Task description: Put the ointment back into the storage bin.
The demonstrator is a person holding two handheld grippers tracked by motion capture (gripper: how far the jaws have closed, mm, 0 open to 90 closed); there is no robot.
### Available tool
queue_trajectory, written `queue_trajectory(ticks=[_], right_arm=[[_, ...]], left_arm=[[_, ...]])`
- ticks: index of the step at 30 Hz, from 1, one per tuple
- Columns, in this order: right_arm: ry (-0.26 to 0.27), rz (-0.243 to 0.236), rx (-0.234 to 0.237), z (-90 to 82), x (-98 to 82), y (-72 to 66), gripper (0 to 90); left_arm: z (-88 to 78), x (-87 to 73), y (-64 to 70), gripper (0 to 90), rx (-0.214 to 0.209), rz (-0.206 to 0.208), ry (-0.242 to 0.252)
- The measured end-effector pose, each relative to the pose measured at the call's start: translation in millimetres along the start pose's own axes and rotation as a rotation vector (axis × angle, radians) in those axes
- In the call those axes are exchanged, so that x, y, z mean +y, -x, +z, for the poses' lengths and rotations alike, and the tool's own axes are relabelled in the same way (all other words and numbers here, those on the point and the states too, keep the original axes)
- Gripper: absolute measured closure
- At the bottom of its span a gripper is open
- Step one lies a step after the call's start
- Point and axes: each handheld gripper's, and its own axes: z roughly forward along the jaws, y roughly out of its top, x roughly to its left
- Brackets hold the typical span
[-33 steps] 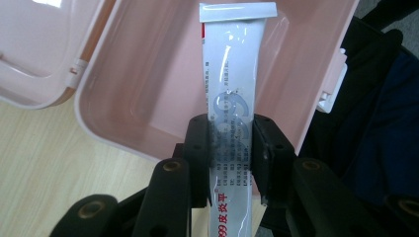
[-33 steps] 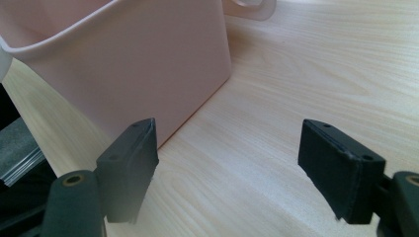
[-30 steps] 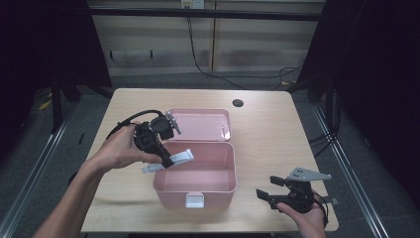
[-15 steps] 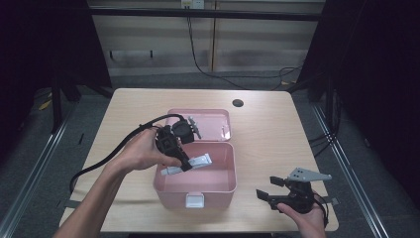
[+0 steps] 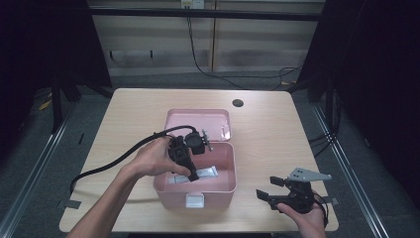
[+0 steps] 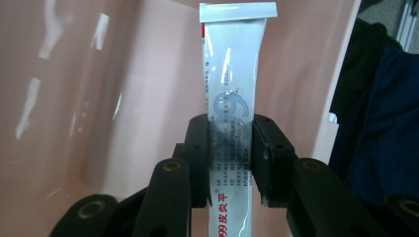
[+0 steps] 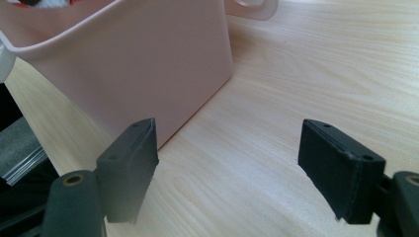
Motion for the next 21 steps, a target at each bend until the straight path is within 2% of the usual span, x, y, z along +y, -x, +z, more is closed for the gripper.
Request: queue_trajectory(ticks=[7,12,13,21], right_arm=[[-0.001,0.0,0.0,0.0,-0.1,0.3,23.2],[0.0,-0.003,0.0,0.1,-0.1,0.2,23.2],[0.0,-0.002,0.0,0.1,-0.1,0.2,23.2],[-0.002,-0.001,0.001,0.2,-0.1,0.2,23.2]], left_arm=[[18.8,5.7,-2.1,70.8,-0.03,0.008,-0.01],[26.4,7.1,-1.7,70.8,-0.044,0.008,-0.015],[30.1,7.9,-1.6,70.8,-0.058,0.013,-0.028],[41.7,10.3,-2.6,70.8,-0.085,0.019,-0.056]])
